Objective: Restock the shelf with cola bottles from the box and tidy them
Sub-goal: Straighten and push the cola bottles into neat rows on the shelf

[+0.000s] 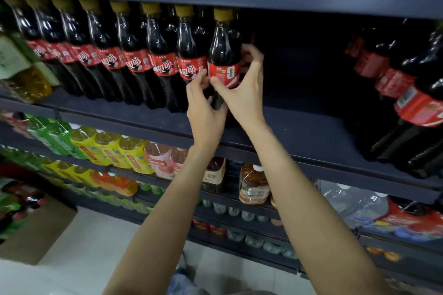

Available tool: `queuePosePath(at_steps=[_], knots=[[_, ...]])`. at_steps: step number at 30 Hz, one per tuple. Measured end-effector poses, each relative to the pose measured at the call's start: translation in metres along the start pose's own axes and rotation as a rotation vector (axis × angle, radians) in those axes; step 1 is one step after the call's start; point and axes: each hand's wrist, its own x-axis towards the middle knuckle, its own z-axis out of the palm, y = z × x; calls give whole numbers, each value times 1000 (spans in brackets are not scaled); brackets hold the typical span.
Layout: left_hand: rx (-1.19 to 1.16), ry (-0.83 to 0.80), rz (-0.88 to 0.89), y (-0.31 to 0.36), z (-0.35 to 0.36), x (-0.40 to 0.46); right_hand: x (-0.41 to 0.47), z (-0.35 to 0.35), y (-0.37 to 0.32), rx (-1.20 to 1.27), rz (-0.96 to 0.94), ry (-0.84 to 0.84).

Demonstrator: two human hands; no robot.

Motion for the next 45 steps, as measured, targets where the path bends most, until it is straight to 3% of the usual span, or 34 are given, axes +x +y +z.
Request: queuePosePath(at_steps=[3, 7, 17, 26, 32, 38, 45], knots=[[10, -74, 111, -12, -8, 3, 10, -15, 7, 24, 34, -193], [67, -55, 198, -24, -12, 5, 22, -19, 3, -62, 61, -291], [120, -48, 155, -29, -10, 10, 11, 7, -7, -180, 89, 3], [76, 32, 4, -20, 2, -1, -2, 26, -8, -192, 107, 104], [69, 37, -13, -25, 6, -4, -9, -5, 2, -40, 112, -17], [72, 68, -11, -31, 14, -13, -43, -55, 29, -100, 145, -29], [164, 8, -34, -35, 14, -22, -38, -33, 24, -30, 84, -371]])
